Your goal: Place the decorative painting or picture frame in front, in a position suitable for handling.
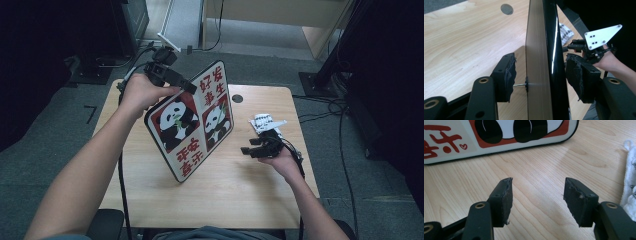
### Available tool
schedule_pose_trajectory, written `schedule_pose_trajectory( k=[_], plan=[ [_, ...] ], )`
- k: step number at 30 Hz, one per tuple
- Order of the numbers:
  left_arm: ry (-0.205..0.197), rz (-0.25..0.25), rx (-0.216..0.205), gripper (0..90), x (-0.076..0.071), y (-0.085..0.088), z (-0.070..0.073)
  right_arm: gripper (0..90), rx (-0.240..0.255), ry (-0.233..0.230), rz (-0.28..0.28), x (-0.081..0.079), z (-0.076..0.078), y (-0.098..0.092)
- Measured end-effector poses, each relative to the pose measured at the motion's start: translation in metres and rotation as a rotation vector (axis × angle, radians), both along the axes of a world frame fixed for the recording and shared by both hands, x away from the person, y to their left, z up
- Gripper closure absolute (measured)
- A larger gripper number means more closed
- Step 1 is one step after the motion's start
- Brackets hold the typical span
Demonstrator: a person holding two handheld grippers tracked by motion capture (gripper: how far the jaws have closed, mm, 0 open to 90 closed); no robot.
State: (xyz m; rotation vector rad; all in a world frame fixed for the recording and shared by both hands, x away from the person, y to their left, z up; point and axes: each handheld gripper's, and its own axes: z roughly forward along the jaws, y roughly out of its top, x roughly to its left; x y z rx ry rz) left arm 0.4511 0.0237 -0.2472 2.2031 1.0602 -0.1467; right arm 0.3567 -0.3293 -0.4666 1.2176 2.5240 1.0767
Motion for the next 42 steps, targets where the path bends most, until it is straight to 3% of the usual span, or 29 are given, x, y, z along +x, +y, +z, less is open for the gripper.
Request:
schedule_pose_trajectory(
  k=[10, 17, 24, 28, 36, 42],
  plan=[
    [-0.055, 0.035, -0.016, 37.5, -0.004, 0.021, 0.021, 41.3, 0.006, 0.004, -0.001, 0.001, 0.001, -0.002],
    [-0.075, 0.070, -0.015, 36.4, -0.006, 0.043, 0.020, 41.3, 0.018, -0.004, -0.007, 0.005, 0.005, -0.004],
    [-0.083, 0.096, -0.012, 35.4, -0.011, 0.062, 0.012, 41.3, 0.024, -0.006, -0.005, 0.010, 0.006, -0.003],
    [-0.102, 0.111, -0.016, 35.2, -0.019, 0.074, 0.000, 41.3, 0.044, -0.018, 0.000, 0.013, 0.010, -0.003],
    [-0.089, 0.135, -0.033, 34.3, -0.031, 0.089, -0.021, 41.4, 0.040, -0.030, -0.006, 0.019, 0.013, -0.006],
    [-0.096, 0.125, -0.043, 34.5, -0.041, 0.103, -0.037, 42.2, 0.030, -0.038, -0.025, 0.024, 0.016, -0.014]
  ],
)
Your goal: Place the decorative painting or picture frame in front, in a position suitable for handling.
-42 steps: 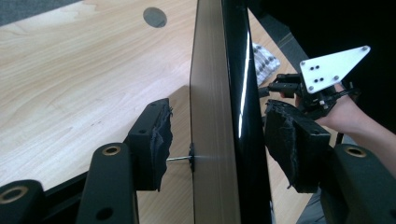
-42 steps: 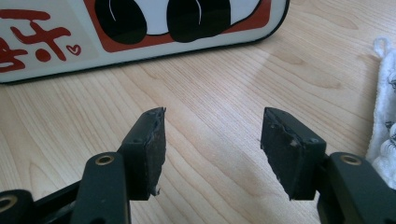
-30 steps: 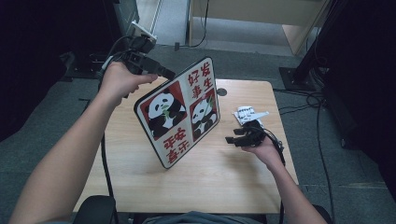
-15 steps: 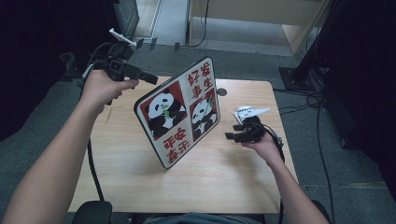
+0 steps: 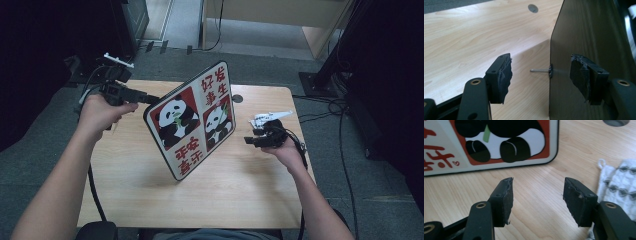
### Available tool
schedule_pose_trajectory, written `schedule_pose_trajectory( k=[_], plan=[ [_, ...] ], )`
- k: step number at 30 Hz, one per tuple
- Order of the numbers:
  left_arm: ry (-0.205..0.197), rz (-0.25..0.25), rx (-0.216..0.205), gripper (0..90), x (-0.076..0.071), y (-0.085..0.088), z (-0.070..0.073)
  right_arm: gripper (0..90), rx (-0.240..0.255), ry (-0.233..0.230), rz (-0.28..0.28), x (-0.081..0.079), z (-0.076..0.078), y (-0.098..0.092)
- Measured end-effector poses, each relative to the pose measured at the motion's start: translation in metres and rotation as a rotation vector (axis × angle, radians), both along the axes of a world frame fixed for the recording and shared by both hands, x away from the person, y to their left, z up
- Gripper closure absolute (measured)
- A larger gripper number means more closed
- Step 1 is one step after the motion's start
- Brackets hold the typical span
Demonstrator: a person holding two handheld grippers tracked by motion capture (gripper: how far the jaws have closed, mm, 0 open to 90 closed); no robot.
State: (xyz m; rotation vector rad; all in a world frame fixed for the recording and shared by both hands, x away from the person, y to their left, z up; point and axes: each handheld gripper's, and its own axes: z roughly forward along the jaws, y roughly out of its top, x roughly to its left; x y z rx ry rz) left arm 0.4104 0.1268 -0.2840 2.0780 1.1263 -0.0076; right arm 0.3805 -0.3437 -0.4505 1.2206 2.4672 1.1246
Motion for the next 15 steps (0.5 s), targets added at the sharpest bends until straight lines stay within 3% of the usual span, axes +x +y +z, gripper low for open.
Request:
schedule_pose_trajectory(
  k=[15],
  plan=[
    [0.021, 0.017, -0.012, 35.5, -0.034, 0.026, -0.058, 42.4, -0.025, -0.021, -0.102, 0.011, 0.006, -0.032]
  ],
)
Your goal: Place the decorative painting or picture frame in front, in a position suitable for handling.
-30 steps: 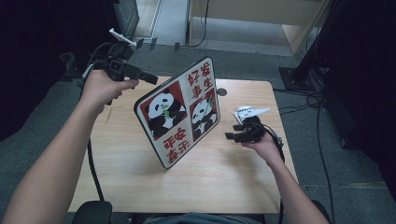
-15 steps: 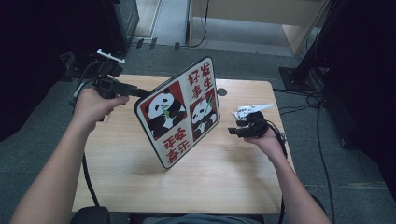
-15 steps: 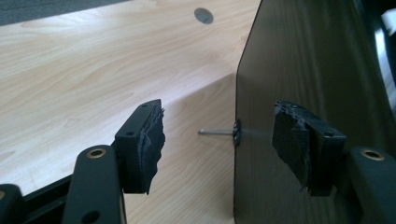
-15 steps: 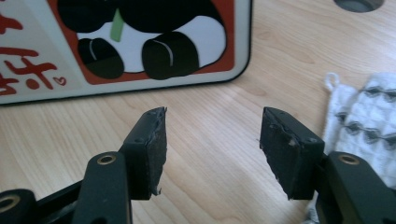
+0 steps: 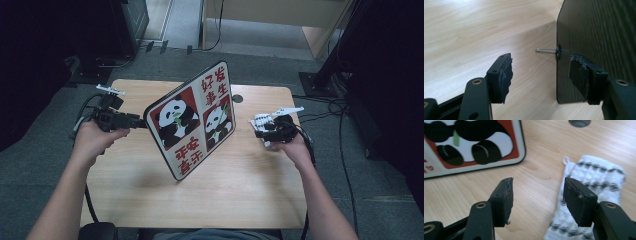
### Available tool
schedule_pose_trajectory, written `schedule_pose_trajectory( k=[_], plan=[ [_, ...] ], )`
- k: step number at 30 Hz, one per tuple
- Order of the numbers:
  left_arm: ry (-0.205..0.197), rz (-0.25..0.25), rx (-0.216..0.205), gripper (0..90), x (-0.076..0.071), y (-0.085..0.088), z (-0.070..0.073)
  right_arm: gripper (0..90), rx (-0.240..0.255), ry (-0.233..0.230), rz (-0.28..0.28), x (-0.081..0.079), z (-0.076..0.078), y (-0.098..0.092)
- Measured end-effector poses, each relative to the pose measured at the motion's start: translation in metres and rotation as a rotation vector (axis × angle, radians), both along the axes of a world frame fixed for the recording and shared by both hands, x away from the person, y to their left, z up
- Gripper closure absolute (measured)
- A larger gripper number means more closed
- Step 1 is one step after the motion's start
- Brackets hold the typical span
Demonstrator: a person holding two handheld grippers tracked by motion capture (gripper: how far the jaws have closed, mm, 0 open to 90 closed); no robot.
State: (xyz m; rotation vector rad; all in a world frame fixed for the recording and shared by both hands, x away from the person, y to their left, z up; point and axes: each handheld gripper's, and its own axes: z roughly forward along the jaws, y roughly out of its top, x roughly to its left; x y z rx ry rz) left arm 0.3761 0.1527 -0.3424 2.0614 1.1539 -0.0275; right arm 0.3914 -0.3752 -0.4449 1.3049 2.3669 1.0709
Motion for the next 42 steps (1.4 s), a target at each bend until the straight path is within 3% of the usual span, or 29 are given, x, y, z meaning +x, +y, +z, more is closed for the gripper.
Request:
schedule_pose_trajectory(
  k=[14, 18, 21, 29, 35, 42],
  plan=[
    [-0.008, -0.017, -0.014, 35.9, -0.026, -0.001, -0.027, 43.4, -0.013, -0.010, -0.140, 0.020, -0.008, -0.041],
    [-0.008, -0.025, -0.001, 35.9, -0.032, -0.003, -0.031, 44.7, -0.005, 0.025, -0.168, 0.026, -0.021, -0.044],
    [-0.013, -0.020, -0.016, 35.9, -0.036, -0.002, -0.033, 46.7, -0.032, 0.056, -0.162, 0.029, -0.031, -0.039],
    [-0.026, -0.019, -0.015, 35.9, -0.048, 0.000, -0.035, 59.6, -0.079, 0.076, -0.144, 0.034, -0.047, -0.033],
    [-0.041, -0.022, -0.026, 36.0, -0.056, 0.000, -0.034, 77.0, -0.058, 0.110, -0.131, 0.035, -0.049, -0.030],
    [-0.043, -0.029, -0.033, 36.0, -0.063, -0.001, -0.034, 80.0, -0.034, 0.109, -0.119, 0.032, -0.038, -0.027]
  ],
)
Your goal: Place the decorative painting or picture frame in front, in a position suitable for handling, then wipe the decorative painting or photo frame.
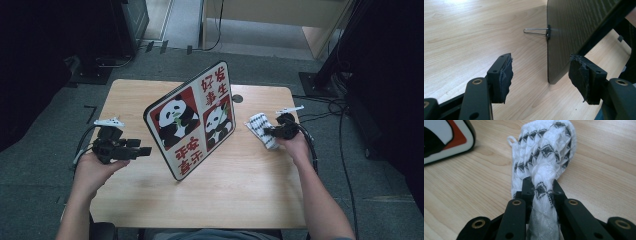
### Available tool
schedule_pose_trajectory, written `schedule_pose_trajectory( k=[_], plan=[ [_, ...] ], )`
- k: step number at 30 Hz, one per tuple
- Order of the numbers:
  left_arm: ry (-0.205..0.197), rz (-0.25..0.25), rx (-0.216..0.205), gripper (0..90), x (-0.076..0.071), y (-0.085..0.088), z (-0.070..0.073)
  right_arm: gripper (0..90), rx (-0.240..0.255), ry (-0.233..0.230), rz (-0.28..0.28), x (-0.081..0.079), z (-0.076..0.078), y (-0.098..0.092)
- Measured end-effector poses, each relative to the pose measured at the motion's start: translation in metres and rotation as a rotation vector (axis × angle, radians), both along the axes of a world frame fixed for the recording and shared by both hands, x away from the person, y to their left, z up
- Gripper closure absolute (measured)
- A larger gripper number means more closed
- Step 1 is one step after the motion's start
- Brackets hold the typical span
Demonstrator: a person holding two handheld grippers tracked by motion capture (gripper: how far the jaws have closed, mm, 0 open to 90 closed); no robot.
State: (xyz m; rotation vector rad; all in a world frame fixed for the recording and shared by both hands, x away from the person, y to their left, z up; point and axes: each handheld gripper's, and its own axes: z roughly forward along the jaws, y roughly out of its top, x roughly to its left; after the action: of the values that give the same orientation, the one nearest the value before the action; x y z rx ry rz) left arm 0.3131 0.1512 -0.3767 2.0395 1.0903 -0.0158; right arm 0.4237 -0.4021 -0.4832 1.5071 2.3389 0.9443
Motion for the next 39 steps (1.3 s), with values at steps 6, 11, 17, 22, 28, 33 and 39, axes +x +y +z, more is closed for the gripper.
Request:
schedule_pose_trajectory(
  k=[6, 11, 17, 22, 28, 33, 39],
  plan=[
    [-0.008, -0.018, -0.001, 35.8, -0.007, -0.001, 0.004, 80.0, 0.030, -0.010, -0.005, -0.005, 0.018, 0.006],
    [-0.021, -0.043, -0.009, 35.7, -0.015, -0.006, 0.009, 80.0, 0.040, -0.008, 0.021, -0.008, 0.025, 0.013],
    [-0.037, -0.049, -0.027, 36.2, -0.016, -0.014, 0.011, 79.9, 0.059, -0.009, 0.045, -0.008, 0.033, 0.025],
    [-0.043, -0.056, -0.040, 38.0, -0.016, -0.022, 0.013, 79.9, 0.039, 0.002, 0.068, -0.010, 0.033, 0.034],
    [-0.056, -0.055, -0.062, 44.2, -0.014, -0.028, 0.013, 79.9, 0.048, 0.001, 0.079, -0.010, 0.035, 0.039],
    [-0.068, -0.065, -0.070, 49.0, -0.010, -0.036, 0.014, 79.9, 0.067, -0.010, 0.093, -0.011, 0.042, 0.046],
    [-0.076, -0.065, -0.089, 54.9, -0.005, -0.040, 0.015, 79.8, 0.098, -0.020, 0.110, -0.006, 0.052, 0.052]
  ],
)
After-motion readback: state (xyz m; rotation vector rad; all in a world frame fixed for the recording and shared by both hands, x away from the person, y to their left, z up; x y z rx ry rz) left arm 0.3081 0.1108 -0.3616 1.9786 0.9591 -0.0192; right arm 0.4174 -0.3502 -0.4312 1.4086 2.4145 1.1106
